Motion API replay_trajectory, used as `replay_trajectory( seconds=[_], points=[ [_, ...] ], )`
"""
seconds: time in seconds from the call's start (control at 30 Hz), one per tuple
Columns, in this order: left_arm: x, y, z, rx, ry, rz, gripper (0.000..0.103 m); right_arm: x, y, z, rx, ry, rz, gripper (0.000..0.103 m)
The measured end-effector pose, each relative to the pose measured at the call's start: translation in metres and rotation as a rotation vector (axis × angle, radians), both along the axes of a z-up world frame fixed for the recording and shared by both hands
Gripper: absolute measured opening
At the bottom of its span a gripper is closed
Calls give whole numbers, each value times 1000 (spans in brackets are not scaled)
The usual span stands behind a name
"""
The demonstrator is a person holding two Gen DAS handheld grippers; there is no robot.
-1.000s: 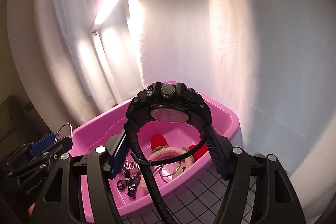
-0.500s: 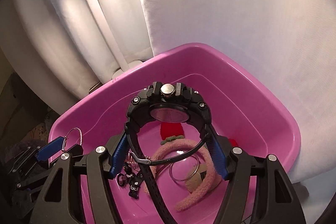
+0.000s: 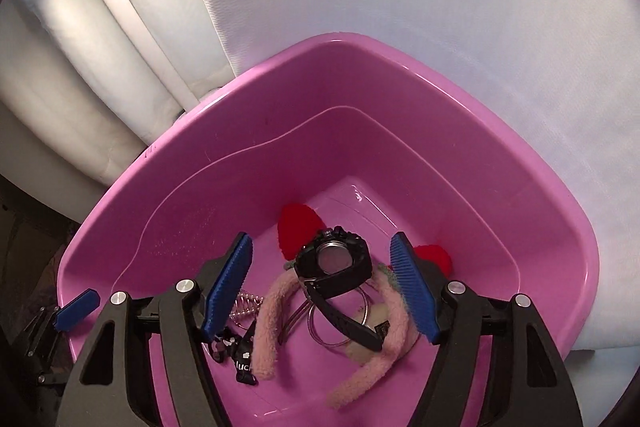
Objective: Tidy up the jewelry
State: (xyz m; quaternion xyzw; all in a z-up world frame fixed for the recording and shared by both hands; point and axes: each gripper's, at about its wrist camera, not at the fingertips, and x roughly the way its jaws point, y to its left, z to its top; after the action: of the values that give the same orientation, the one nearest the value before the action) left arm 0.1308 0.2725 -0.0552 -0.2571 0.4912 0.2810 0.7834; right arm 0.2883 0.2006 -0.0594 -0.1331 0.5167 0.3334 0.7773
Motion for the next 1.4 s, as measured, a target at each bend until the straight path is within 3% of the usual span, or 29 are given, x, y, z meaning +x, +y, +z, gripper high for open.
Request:
replay_trajectory(
  seconds=[0.13,0.57,1.4],
  points=[
    [-1,0,2,6,5,-14,87,-6,-6,1,-1,-8,-8,68],
    [-9,-4,14,61,13,-16,88,-19,-21,5,11,-13,-20,68],
    [-16,-4,20,26,-15,-11,89,-39,-28,1,23,-8,-25,68]
  ],
)
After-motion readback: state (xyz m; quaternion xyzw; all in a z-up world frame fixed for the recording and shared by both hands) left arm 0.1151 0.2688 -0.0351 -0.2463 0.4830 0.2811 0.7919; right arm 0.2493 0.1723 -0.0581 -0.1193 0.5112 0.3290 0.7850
